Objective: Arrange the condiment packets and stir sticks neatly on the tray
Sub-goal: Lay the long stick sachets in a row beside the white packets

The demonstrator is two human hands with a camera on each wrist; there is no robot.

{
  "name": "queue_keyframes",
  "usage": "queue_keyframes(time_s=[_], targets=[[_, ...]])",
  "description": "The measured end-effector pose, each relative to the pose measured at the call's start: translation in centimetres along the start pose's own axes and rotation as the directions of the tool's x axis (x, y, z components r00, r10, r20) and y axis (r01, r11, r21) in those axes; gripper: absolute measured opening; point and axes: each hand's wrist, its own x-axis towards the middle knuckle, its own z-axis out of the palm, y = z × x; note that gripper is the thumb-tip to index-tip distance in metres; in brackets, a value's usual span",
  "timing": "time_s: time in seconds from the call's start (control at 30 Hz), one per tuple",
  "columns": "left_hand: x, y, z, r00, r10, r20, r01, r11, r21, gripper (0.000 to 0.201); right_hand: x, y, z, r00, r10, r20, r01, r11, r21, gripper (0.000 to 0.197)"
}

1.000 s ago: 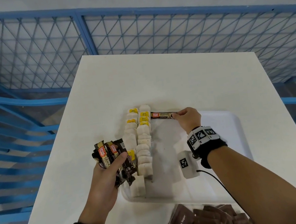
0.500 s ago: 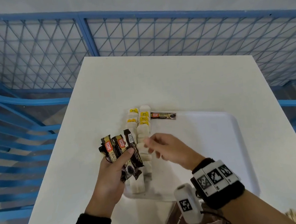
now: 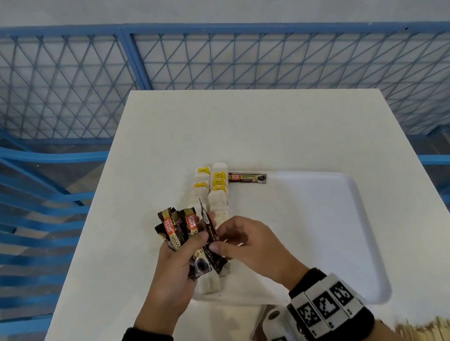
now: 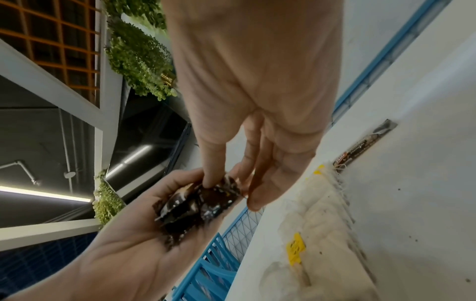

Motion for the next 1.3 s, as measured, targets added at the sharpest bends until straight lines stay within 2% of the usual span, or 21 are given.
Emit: queue_keyframes(time_s=[0.17,0.27,0.37,0.4,0.53,0.63,0.7,0.73,0.8,0.87,0.97,1.17,1.3], targets=[[-0.1,0.0,0.0,1.000,0.019,0.018,-0.020,0.999,0.025,0.036,-0.5,-0.1,-0.3,0.995,-0.082,-0.058,0.079,0.996,-0.045,0.014],[0.1,0.0,-0.5,0.999,0.038,-0.031,-0.038,0.999,0.005,0.035,-0.6,0.2,-0.7,0.965,-0.211,-0.156,0.173,0.959,-0.224,0.014],[0.2,0.1,-1.0,0.998,0.034,-0.057,-0.036,0.999,-0.035,0.061,-0.7,0.7,-1.0,0.923,-0.326,-0.205,0.241,0.904,-0.352,0.015],[0.2,0.1,-1.1,0.998,0.019,-0.067,-0.021,0.999,-0.033,0.063,-0.7,0.8,-1.1,0.910,-0.352,-0.219,0.255,0.892,-0.373,0.015],[0.1,0.1,-1.0,0.996,-0.009,-0.094,0.009,1.000,0.008,0.031,-0.7,1.1,-1.3,0.874,-0.414,-0.257,0.279,0.857,-0.432,0.015],[0.0,0.0,-0.9,0.996,0.011,-0.094,-0.005,0.998,0.060,0.020,-0.8,1.5,-1.4,0.867,-0.425,-0.259,0.274,0.842,-0.464,0.016],[0.0,-0.2,-0.8,0.995,0.029,-0.100,-0.018,0.993,0.113,0.006,-0.8,1.5,-1.5,0.875,-0.416,-0.248,0.269,0.843,-0.466,0.017],[0.0,-0.2,-0.8,0.992,0.048,-0.113,-0.032,0.990,0.140,0.003,-0.9,1.5,-1.6,0.886,-0.400,-0.237,0.263,0.852,-0.453,0.018],[0.2,-0.4,-0.9,0.986,0.076,-0.147,-0.051,0.984,0.170,0.014,-0.9,1.3,-1.8,0.919,-0.316,-0.236,0.221,0.908,-0.357,0.021],[0.4,-0.2,-1.0,0.983,0.083,-0.165,-0.056,0.985,0.164,0.016,-0.9,1.0,-2.1,0.952,-0.141,-0.271,0.108,0.985,-0.133,0.022],[0.5,-0.1,-1.0,0.986,0.079,-0.148,-0.056,0.986,0.157,0.013,-0.7,0.7,-2.7,0.971,0.096,-0.217,-0.069,0.989,0.127,0.016],[0.6,-0.1,-1.2,0.985,0.072,-0.154,-0.042,0.981,0.189,0.009,-0.1,0.9,-4.0,0.972,0.206,-0.115,-0.156,0.926,0.343,0.009],[0.4,0.1,-1.3,0.985,0.084,-0.152,-0.044,0.967,0.252,0.013,1.1,1.3,-5.4,0.942,0.278,-0.188,-0.189,0.903,0.386,0.010]])
